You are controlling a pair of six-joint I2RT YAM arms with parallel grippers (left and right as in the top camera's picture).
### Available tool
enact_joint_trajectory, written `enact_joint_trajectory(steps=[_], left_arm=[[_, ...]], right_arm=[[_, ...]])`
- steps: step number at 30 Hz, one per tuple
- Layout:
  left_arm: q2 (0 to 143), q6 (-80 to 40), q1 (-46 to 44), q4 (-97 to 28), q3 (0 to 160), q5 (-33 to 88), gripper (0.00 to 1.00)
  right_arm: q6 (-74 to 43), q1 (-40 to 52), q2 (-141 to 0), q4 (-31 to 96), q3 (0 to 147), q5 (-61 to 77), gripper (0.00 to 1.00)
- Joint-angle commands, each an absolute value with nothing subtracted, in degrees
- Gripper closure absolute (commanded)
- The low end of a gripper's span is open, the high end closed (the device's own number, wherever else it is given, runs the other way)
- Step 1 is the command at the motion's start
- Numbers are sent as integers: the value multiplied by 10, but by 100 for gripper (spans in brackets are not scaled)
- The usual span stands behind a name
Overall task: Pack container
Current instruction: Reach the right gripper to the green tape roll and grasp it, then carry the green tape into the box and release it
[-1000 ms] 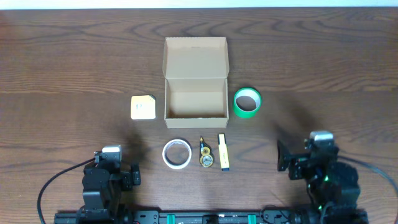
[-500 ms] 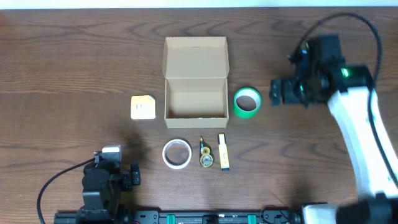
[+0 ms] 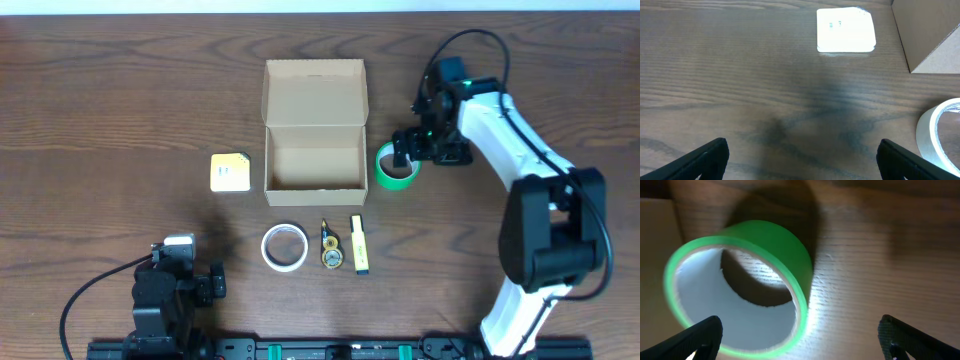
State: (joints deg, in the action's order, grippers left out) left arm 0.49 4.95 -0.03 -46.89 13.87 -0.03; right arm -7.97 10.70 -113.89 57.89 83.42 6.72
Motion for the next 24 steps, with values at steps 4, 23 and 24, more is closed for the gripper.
enact_joint_trajectory(steps=[4, 23, 24], left_arm=[[2, 62, 0, -510, 132, -19, 5], [2, 62, 0, -510, 132, -19, 5], [2, 62, 0, -510, 132, -19, 4]], right_arm=[[-114, 117, -1177, 565, 842, 30, 19], [-85, 175, -952, 617, 875, -71, 99], [-68, 191, -939, 616, 875, -71, 99]])
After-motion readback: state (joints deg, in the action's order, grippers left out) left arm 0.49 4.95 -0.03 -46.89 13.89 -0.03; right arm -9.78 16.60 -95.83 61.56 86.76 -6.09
